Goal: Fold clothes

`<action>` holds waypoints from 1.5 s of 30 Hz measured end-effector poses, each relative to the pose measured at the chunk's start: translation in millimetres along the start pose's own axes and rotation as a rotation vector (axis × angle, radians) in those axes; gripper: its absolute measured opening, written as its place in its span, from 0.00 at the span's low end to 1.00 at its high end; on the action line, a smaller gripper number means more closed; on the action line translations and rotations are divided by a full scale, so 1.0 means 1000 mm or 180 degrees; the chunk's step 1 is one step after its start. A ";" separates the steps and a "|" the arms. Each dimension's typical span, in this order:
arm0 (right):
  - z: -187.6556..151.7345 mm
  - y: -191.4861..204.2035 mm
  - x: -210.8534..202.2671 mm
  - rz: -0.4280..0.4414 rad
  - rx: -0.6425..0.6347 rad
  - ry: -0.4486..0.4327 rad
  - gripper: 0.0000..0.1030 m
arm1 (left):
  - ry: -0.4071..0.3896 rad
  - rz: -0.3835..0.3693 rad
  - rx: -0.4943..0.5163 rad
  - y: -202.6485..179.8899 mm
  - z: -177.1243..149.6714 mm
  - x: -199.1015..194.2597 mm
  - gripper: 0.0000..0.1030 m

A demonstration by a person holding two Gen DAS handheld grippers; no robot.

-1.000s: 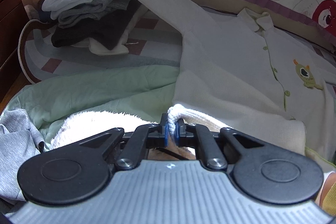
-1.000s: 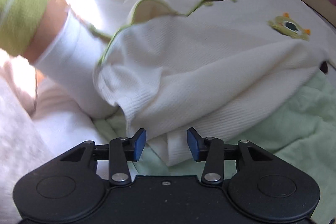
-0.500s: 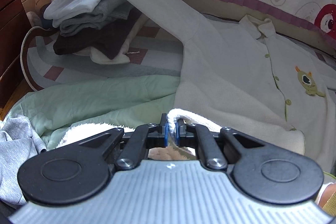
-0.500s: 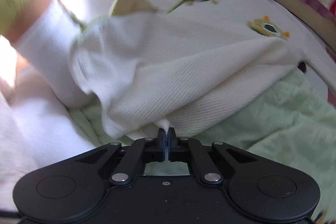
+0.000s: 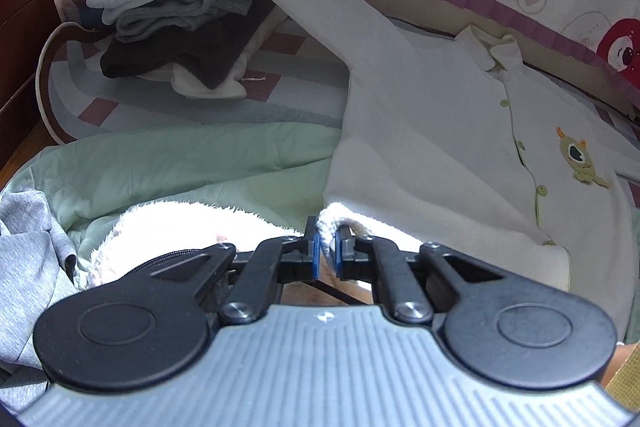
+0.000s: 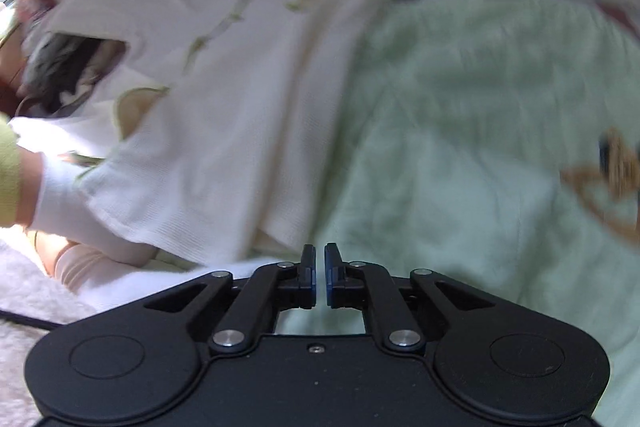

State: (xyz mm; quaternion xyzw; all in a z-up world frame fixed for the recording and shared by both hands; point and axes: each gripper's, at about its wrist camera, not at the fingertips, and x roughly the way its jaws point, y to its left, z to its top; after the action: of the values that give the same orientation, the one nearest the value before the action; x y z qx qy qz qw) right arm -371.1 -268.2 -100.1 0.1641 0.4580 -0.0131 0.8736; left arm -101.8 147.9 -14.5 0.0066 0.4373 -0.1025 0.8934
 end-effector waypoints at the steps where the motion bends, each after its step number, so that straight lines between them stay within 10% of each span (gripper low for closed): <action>1: 0.005 0.010 0.001 0.0071 -0.0307 -0.0032 0.11 | 0.0003 0.0006 0.0006 0.000 0.000 0.000 0.07; 8: 0.017 0.035 0.044 0.0077 -0.1711 0.0499 0.22 | 0.0012 0.0038 0.0086 -0.004 -0.002 0.001 0.07; 17: 0.033 0.042 0.060 -0.0105 -0.2078 0.0858 0.47 | 0.0053 0.0055 0.0105 -0.006 -0.001 0.008 0.07; 20: 0.034 0.041 0.062 -0.0078 -0.2163 0.0827 0.40 | 0.0063 0.0050 0.0116 -0.008 -0.002 0.011 0.07; 21: 0.032 0.041 0.057 -0.0143 -0.2169 0.0698 0.01 | 0.0056 0.0054 0.0126 -0.009 -0.002 0.010 0.07; 25: 0.020 0.036 0.017 -0.0488 -0.1829 -0.0031 0.02 | -0.0019 0.0075 0.0113 -0.007 -0.001 0.003 0.07; 32: -0.030 -0.051 -0.018 -0.0224 0.0808 -0.0457 0.03 | 0.0079 -0.0117 -0.0088 -0.002 -0.005 0.007 0.07; 38: -0.028 -0.044 -0.007 -0.0434 0.0437 -0.0367 0.12 | 0.0059 -0.0079 -0.0075 -0.001 -0.007 0.007 0.07; 42: -0.018 -0.040 -0.013 0.0037 0.0395 -0.0428 0.50 | 0.0062 -0.0062 -0.0060 -0.001 -0.008 0.008 0.07; 45: -0.015 -0.053 0.000 0.0226 0.0769 -0.0377 0.55 | 0.0071 -0.0052 -0.0038 -0.001 -0.008 0.011 0.07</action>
State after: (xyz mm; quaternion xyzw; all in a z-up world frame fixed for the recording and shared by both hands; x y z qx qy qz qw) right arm -391.7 -313.5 -122.3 0.2832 0.3946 -0.0469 0.8729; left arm -101.5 145.6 -27.5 -0.0011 0.4478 -0.1072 0.8877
